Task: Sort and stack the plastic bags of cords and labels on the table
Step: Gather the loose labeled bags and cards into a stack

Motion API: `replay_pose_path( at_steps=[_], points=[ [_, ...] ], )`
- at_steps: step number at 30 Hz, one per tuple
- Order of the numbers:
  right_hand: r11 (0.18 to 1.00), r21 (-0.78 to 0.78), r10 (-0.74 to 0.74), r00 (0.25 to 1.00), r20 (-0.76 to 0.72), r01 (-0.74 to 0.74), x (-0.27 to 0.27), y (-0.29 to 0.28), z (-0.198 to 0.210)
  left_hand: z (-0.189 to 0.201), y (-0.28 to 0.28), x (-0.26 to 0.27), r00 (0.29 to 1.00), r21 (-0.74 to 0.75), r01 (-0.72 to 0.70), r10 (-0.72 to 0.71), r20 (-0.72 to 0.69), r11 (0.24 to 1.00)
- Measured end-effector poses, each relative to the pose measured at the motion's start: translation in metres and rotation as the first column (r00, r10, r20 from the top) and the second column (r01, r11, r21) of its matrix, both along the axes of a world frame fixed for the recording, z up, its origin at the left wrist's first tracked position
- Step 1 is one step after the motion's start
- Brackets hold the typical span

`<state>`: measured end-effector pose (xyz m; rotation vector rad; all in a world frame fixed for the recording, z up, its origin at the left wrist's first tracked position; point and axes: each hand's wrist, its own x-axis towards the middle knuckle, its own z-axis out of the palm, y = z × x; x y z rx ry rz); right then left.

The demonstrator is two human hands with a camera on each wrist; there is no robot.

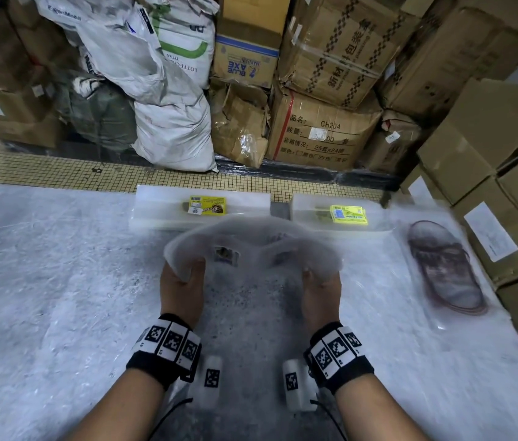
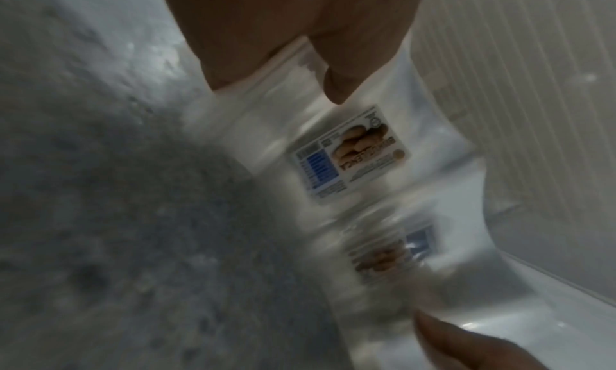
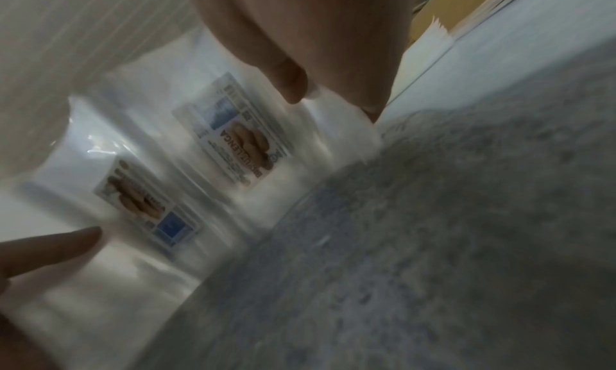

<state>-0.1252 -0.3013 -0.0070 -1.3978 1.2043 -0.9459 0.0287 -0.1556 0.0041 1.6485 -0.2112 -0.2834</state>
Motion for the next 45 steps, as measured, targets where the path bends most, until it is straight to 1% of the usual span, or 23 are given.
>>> replay_pose_path(
  at_steps=[3,6,10,13,16,18,23,27,30,32,33,35,37,41,43,45],
  points=[
    [1.0,-0.006,-0.004,1.0,-0.01,0.004,0.002,-0.003,-0.001,-0.001,-0.001,0.006,1.0,0.039,-0.005,0.005,0.012,0.999],
    [1.0,-0.003,-0.001,1.0,-0.017,0.0,0.003,-0.003,0.0,-0.004,-0.001,0.013,1.0,0.075,0.004,-0.004,-0.007,0.997],
    [1.0,0.014,0.004,1.0,-0.015,-0.003,0.004,-0.005,0.004,-0.01,-0.001,0.012,0.999,0.085,0.032,-0.034,0.018,0.996],
    [1.0,-0.007,0.026,1.0,0.004,-0.026,0.003,-0.008,0.015,-0.001,-0.002,0.011,0.998,0.074,0.042,-0.045,0.05,0.996],
    [0.999,-0.021,0.05,0.996,0.074,-0.048,0.001,-0.007,0.025,0.012,-0.004,0.007,0.996,0.038,0.017,-0.02,0.087,0.999],
    [0.999,-0.039,0.038,0.999,0.029,-0.037,-0.001,-0.006,0.02,0.012,-0.002,0.004,0.996,0.002,0.001,-0.002,0.084,1.0],
    [1.0,0.011,0.027,0.996,-0.082,-0.026,0.001,-0.002,-0.007,-0.008,0.003,0.0,1.0,0.035,0.014,-0.014,-0.015,0.999],
    [0.998,-0.009,0.055,0.993,-0.102,-0.056,-0.001,-0.004,-0.001,-0.007,0.004,0.012,0.999,0.104,0.037,-0.04,0.021,0.994],
    [0.992,-0.026,0.117,0.979,-0.167,-0.123,-0.007,-0.007,0.012,0.0,0.008,0.022,0.991,0.18,0.102,-0.115,0.062,0.978],
    [0.978,-0.024,0.198,0.956,-0.216,-0.208,-0.013,-0.011,0.023,0.008,0.012,0.028,0.982,0.207,0.174,-0.186,0.04,0.963],
    [0.966,-0.015,0.246,0.937,-0.249,-0.258,-0.017,-0.014,0.029,0.013,0.014,0.031,0.974,0.21,0.219,-0.226,0.006,0.953],
    [0.94,0.03,0.33,0.881,-0.34,-0.341,-0.029,-0.018,0.037,0.019,0.021,0.035,0.95,0.198,0.314,-0.305,-0.075,0.929],
    [0.914,0.14,0.405,0.832,-0.378,-0.381,-0.043,-0.017,0.044,0.02,0.032,0.034,0.913,0.184,0.396,-0.364,-0.183,0.9],
    [0.828,0.419,0.528,0.77,-0.358,-0.373,-0.078,0.003,0.048,0.008,0.061,0.01,0.811,0.183,0.528,-0.429,-0.398,0.829],
    [0.782,0.513,0.56,0.76,-0.329,-0.354,-0.094,0.015,0.042,0.002,0.075,-0.005,0.778,0.213,0.569,-0.437,-0.452,0.794],
    [0.754,0.567,0.566,0.765,-0.308,-0.33,-0.11,0.025,0.036,-0.005,0.089,-0.019,0.772,0.241,0.574,-0.42,-0.477,0.783]
  ],
)
